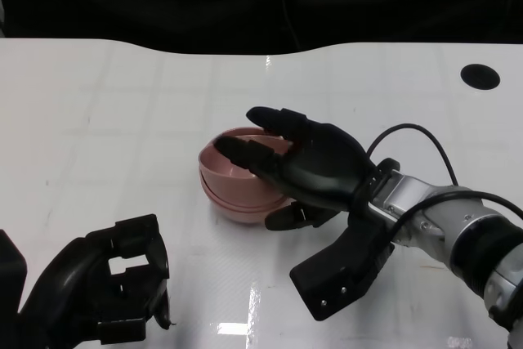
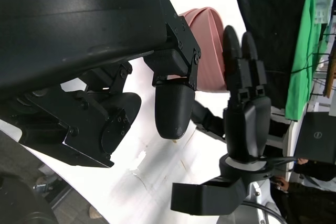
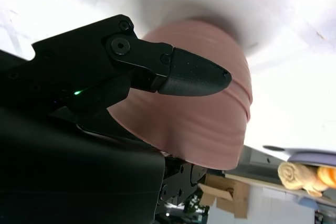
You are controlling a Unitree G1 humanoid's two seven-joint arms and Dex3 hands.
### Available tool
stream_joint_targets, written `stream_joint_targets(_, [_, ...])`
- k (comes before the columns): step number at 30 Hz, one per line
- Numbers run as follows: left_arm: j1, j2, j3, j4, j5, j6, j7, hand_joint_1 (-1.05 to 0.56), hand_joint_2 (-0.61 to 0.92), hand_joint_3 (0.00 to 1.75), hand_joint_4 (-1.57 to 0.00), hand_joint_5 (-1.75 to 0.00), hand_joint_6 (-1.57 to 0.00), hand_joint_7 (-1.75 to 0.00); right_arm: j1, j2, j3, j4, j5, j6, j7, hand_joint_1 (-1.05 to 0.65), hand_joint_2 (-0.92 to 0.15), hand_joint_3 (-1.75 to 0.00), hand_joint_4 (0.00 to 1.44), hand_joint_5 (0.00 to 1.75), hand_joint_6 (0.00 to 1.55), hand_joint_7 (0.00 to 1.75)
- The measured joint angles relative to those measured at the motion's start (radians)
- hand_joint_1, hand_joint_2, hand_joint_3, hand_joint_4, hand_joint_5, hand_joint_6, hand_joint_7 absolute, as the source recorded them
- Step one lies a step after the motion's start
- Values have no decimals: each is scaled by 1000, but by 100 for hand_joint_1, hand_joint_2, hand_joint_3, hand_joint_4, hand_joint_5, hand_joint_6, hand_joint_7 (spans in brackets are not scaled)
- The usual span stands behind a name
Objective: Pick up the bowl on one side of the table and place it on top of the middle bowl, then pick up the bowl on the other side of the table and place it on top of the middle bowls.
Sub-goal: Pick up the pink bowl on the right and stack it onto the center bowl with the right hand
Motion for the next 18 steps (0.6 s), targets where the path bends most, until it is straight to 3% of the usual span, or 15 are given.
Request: stream_joint_targets(18, [0,0,-1,6,2,-10,-1,19,74,123,-79,-175,-69,-175,35,-19,38,18,-17,14,-38,-102,-92,-84,0,0,0,0])
